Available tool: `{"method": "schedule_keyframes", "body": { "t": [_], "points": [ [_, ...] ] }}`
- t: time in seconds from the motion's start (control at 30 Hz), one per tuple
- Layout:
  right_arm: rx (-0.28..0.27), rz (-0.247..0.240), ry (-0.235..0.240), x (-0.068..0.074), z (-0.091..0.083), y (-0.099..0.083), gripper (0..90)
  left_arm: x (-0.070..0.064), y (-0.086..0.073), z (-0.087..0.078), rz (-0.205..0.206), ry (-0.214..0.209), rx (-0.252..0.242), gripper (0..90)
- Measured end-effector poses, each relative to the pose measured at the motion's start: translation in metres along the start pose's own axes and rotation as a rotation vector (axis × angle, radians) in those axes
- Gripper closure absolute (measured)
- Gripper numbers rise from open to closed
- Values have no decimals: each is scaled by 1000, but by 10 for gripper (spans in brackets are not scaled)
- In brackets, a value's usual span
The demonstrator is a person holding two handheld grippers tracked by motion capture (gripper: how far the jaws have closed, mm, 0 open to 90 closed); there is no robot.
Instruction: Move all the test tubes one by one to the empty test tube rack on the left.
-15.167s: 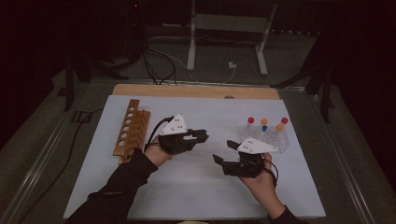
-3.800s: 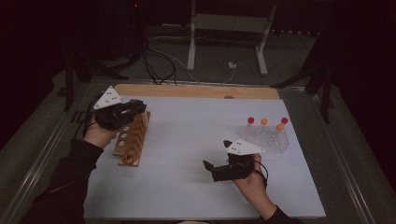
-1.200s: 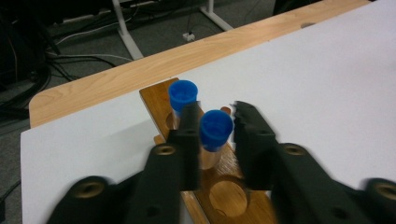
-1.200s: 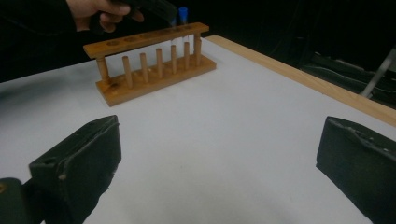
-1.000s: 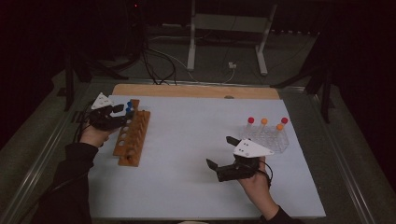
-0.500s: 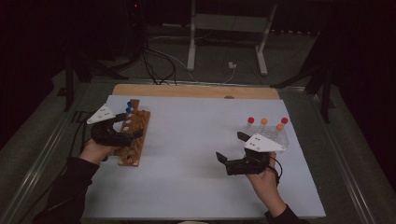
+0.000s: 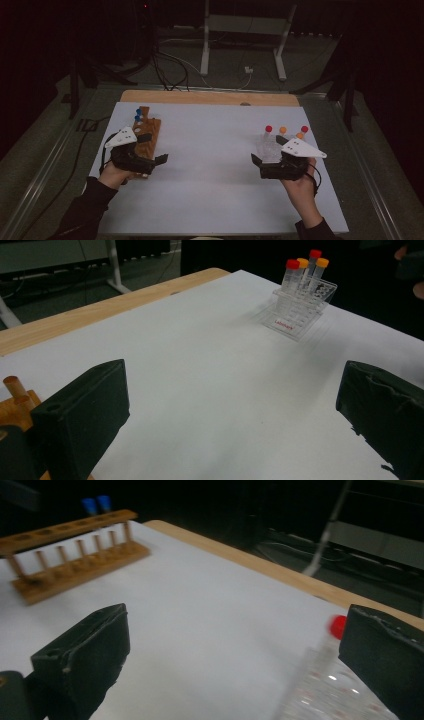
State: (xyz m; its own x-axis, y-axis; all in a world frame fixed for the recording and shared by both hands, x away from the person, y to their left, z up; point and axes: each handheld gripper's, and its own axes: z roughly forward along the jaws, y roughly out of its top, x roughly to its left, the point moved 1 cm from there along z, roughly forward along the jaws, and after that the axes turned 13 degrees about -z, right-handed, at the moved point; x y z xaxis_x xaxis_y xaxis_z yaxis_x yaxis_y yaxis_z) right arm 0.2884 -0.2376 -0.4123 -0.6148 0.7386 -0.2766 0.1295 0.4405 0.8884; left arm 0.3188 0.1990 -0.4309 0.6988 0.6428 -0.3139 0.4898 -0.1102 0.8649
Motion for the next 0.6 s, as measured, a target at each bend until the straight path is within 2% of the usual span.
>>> {"method": "schedule_keyframes", "body": {
  "t": [0.2,0.3,0.6],
  "points": [
    [13,37,-74,-18,-10,-6,0,-3,-1,-1,-1,-19,-5,16],
    [20,48,-110,-26,-16,-10,0,-5,-2,-1,10,-25,-3,14],
    [60,88,-189,-49,-29,-25,0,-10,-3,1,23,-34,0,11]
  ]
}}
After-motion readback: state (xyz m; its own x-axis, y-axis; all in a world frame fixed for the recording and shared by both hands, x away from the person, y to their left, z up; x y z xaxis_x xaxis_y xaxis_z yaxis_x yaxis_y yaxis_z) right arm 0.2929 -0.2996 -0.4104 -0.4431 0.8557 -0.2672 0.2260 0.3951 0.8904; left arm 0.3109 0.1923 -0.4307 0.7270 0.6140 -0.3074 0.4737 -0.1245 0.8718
